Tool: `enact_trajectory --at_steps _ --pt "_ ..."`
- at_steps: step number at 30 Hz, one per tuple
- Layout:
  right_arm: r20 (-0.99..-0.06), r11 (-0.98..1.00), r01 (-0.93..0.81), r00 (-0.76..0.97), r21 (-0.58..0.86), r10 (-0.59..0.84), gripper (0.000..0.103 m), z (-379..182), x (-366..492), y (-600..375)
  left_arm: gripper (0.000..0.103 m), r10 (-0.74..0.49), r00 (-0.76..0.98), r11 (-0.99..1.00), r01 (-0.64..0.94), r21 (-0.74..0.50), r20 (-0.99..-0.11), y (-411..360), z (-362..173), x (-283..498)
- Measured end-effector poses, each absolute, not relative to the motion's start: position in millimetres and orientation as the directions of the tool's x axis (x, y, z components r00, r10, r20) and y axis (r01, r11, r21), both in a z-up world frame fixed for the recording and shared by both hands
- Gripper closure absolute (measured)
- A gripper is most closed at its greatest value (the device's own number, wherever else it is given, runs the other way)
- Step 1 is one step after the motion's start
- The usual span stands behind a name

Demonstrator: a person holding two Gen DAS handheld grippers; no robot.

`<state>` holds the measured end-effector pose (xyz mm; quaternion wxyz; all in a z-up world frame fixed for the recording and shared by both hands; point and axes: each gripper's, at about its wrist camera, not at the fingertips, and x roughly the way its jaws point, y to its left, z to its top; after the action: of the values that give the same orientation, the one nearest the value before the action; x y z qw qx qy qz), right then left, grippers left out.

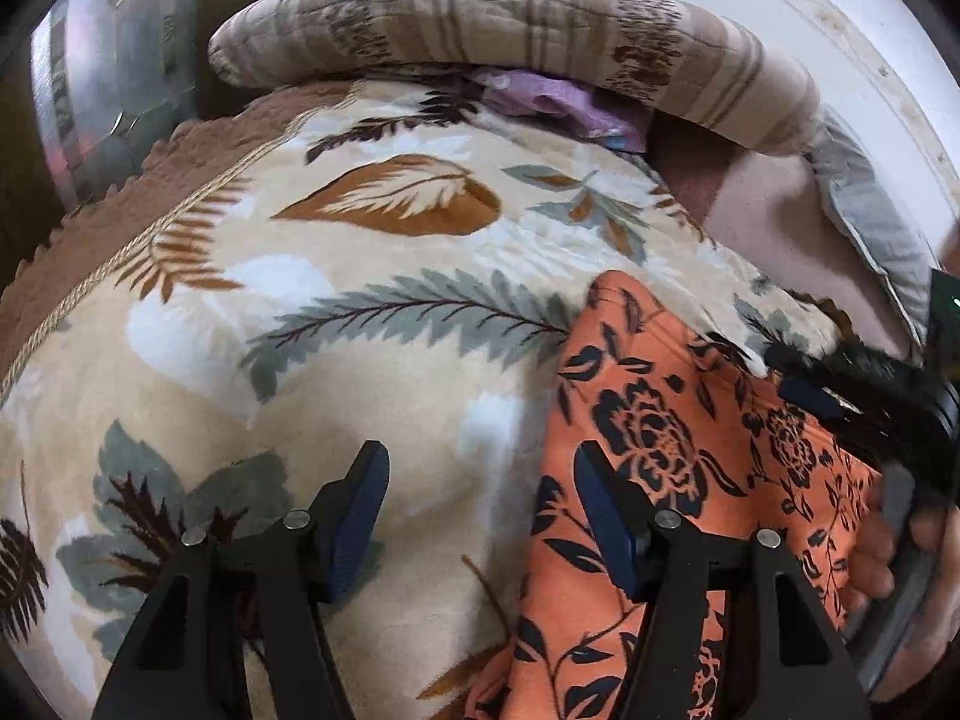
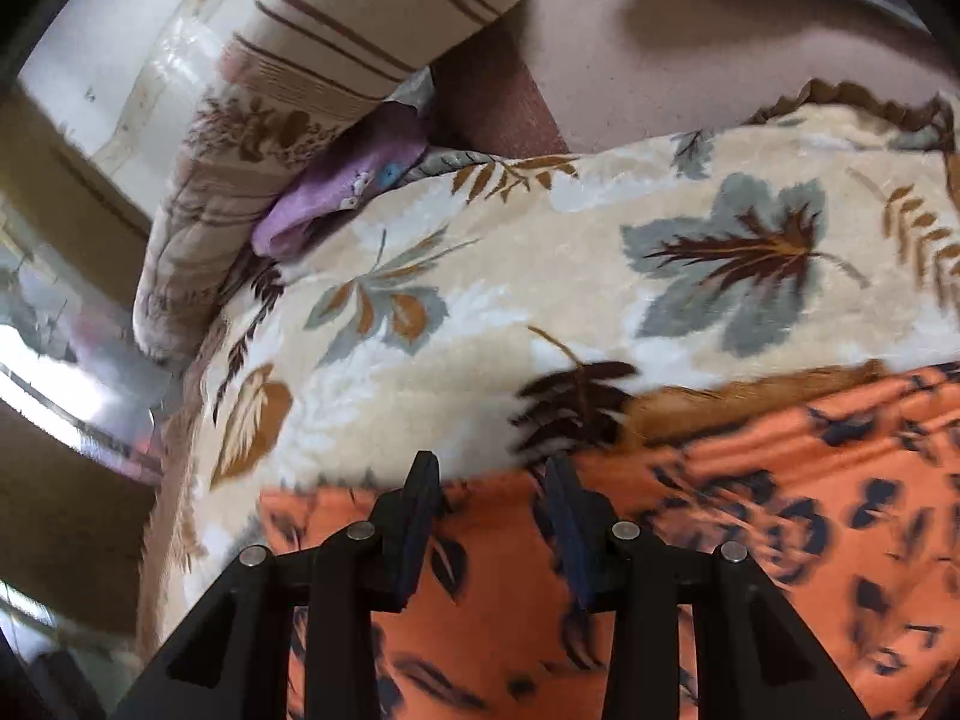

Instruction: Fold small clothes

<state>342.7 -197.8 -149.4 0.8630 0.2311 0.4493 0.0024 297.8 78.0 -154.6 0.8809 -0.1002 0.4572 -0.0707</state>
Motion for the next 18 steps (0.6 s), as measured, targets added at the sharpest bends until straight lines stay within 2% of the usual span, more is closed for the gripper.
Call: enact_trajectory --at_steps 5,10,12,16,18 --pt "-0.806 0.911 0.222 0.567 0.346 0.168 0.062 -142 275 -233 0.038 -0.240 0.587 0.969 0.186 -0.161 -0.773 45 -148 285" --pt "-0.846 0.920 0.262 0.520 0.291 0.119 0.062 -146 199 -261 0.038 -0.295 0.544 0.941 0.309 -0.139 -0.786 18 -152 274" --pt "-0.859 0.926 0.271 0.502 0.263 0.097 0.062 -152 173 -263 0.038 -0.278 0.536 0.937 0.336 -0.101 -0.797 9 -156 268" --pt "-0.895 0.937 0.271 0.439 0.220 0.083 0.052 -182 141 -259 0.035 -0.252 0.510 0.925 0.378 -0.049 -0.822 -4 -170 258" --pt "-0.865 0.950 0.240 0.498 0.199 0.056 0.052 -187 128 -254 0.032 -0.196 0.499 0.921 0.389 0.017 -0.844 -10 -184 253"
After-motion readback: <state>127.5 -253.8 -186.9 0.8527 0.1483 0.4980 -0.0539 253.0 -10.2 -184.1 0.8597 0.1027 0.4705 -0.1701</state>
